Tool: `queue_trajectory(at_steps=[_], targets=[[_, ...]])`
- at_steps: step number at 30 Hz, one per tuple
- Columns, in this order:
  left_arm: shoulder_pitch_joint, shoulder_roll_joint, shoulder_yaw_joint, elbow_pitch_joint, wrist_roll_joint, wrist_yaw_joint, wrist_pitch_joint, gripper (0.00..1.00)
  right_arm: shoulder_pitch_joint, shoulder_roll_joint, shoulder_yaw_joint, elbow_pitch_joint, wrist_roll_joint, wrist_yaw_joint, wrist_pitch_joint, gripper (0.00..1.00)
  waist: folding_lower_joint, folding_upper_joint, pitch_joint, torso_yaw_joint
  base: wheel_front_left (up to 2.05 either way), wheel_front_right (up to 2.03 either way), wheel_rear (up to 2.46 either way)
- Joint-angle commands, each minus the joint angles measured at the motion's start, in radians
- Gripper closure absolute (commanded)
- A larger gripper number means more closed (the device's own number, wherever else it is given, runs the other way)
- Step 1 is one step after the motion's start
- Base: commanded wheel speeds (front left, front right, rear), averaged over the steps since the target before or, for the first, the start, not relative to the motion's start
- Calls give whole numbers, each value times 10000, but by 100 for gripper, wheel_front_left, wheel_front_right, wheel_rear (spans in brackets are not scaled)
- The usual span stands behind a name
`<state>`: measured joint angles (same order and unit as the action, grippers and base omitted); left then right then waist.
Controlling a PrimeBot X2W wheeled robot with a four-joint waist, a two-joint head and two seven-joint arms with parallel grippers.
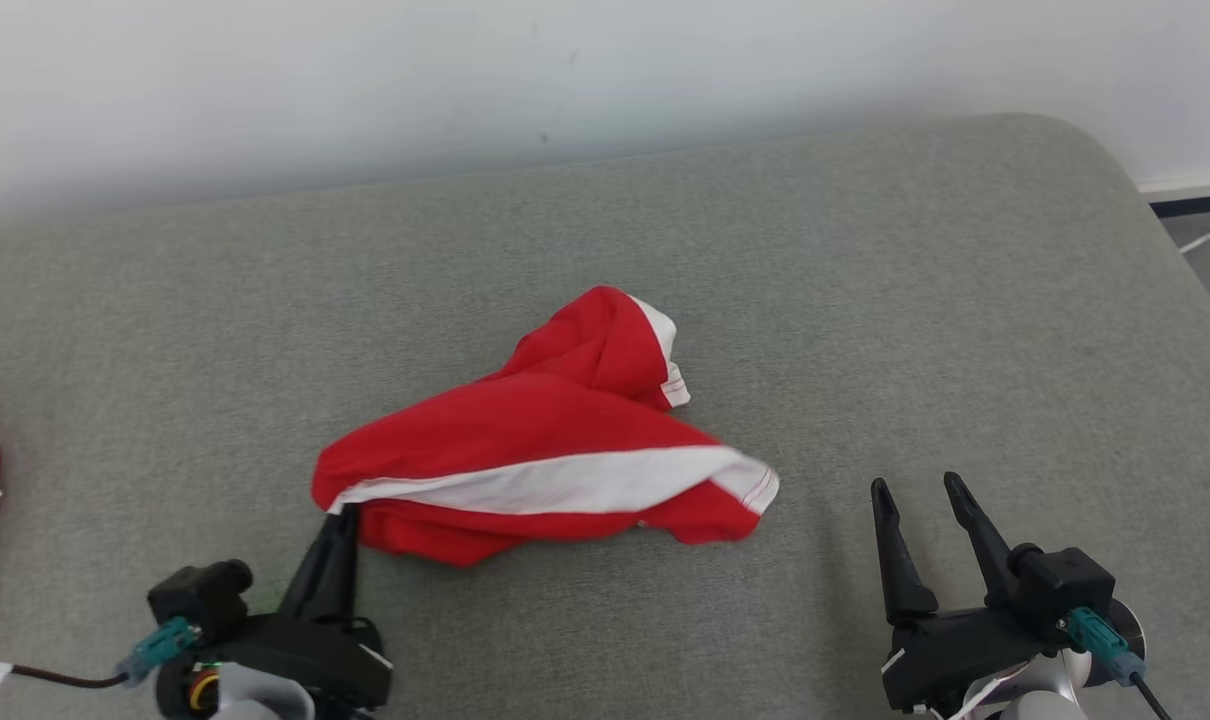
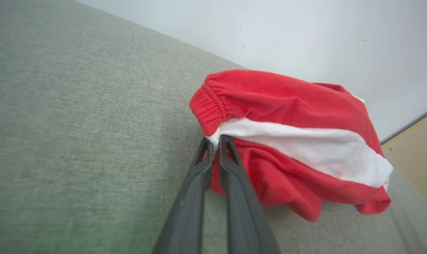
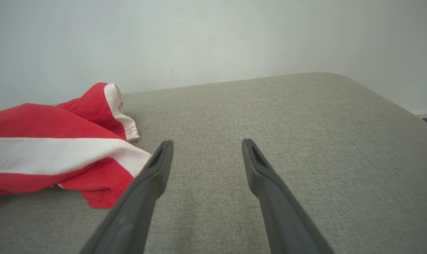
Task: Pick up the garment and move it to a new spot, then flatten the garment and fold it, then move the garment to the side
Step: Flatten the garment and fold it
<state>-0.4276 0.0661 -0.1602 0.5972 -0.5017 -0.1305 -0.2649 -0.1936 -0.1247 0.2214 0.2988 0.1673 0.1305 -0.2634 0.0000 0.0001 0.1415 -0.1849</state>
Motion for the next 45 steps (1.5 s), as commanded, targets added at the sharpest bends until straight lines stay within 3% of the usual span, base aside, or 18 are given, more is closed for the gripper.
queue_trajectory(at_steps=[1, 8, 9, 10, 11, 20, 29, 45], targets=[[190, 168, 146, -65, 165, 1, -8, 100, 87, 26, 9, -39, -4, 4, -2, 0, 0, -1, -61, 189, 0, 0, 0], [364, 651, 178, 282, 838, 1, -8, 100, 112, 96, 99, 46, 105, 4, -2, 0, 0, -1, -62, 652, 0, 0, 0], [370, 716, 121, 391, 873, 1, -8, 90, 109, 102, 145, 68, 117, 4, -2, 0, 0, -1, -63, 696, 0, 0, 0], [393, 727, 109, 488, 845, 1, -8, 53, 97, 106, 213, 82, 156, 4, -2, 0, 0, -1, -71, 725, 0, 0, 0], [409, 743, 112, 559, 875, 1, -8, 0, 88, 106, 290, 98, 194, 4, -2, 0, 0, -1, -81, 749, 0, 0, 0], [1003, 423, 572, 434, 1324, 1, -8, 0, 272, -90, 1010, 287, 697, 4, -2, 0, 0, -1, -534, 837, 0, 0, 0], [1994, 66, 1351, -348, 2201, 0, -6, 0, 520, -294, 2216, 1082, 1988, 4, -2, 0, 0, -1, -1108, 1193, 0, 0, 0], [2144, -80, 805, -1003, 2319, 0, -8, 0, 30, -37, 1796, 2490, 2550, 4, -2, 0, 0, -1, -757, 2517, 0, 0, 0]])
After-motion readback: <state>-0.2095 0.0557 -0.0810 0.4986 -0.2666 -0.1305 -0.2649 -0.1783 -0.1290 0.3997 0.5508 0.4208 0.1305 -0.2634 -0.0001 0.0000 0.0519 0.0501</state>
